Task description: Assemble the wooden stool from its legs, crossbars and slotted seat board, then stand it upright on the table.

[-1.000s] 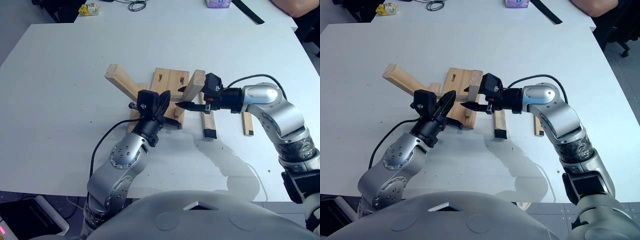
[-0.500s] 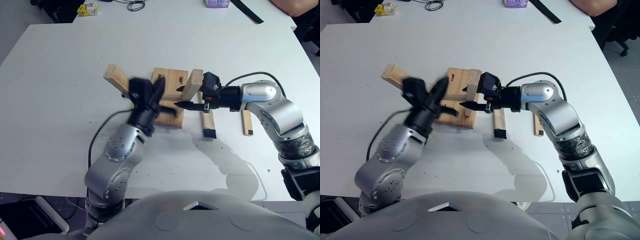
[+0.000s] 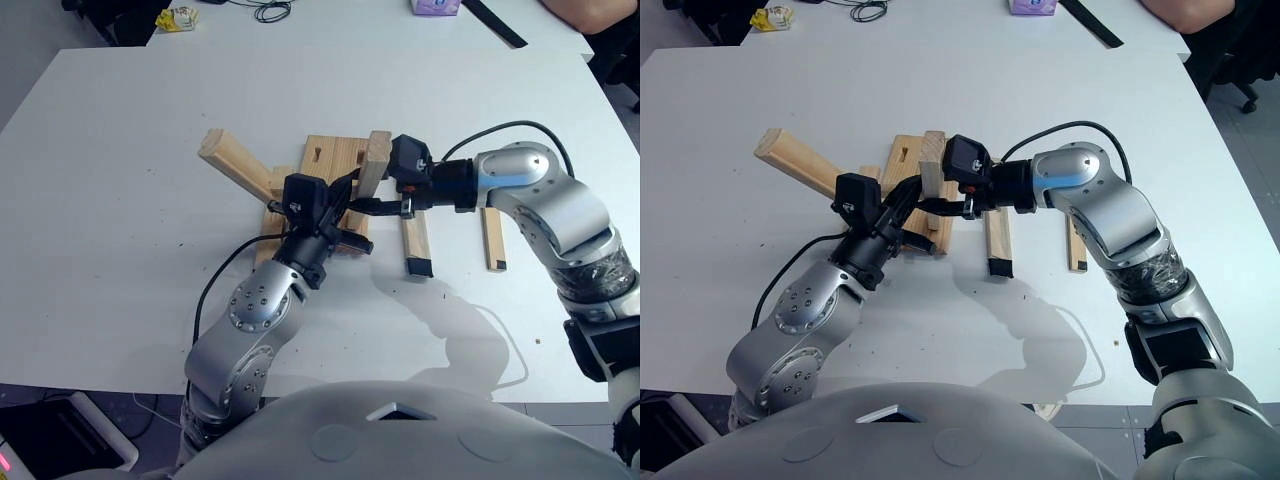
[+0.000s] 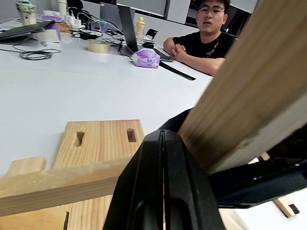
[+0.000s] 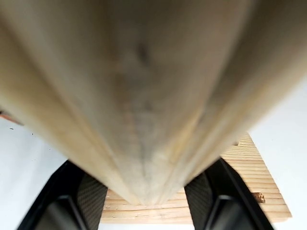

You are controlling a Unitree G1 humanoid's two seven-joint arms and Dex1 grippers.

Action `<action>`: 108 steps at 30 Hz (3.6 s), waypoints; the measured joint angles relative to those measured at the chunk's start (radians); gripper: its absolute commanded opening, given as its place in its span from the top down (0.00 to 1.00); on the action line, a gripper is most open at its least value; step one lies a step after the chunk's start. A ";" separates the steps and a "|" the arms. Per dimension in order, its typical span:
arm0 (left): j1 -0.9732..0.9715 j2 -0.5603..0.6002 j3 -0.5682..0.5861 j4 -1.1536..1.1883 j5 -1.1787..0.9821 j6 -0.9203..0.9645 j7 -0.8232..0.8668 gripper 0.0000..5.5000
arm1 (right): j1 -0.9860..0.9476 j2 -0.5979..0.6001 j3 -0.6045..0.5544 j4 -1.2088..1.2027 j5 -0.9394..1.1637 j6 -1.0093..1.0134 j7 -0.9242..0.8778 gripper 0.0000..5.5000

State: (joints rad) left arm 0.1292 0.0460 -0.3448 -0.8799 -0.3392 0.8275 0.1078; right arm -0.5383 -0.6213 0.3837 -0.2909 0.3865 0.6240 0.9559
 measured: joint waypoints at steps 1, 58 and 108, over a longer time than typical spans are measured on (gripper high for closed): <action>-0.001 -0.003 0.002 0.004 0.000 -0.006 -0.002 1.00 | 0.000 -0.001 0.002 0.004 -0.001 -0.006 0.000 0.63; -0.002 0.384 0.697 0.125 -0.676 -0.485 -0.315 1.00 | -0.050 0.046 -0.625 -0.083 0.689 0.189 -0.254 0.47; -0.368 0.374 0.695 0.219 -0.869 -0.455 -0.140 1.00 | -0.065 0.185 -0.602 -0.029 0.879 0.105 -0.466 1.00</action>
State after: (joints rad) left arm -0.2393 0.4198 0.3500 -0.6613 -1.2083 0.3723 -0.0324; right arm -0.6037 -0.4365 -0.2185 -0.3198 1.2659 0.7288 0.4897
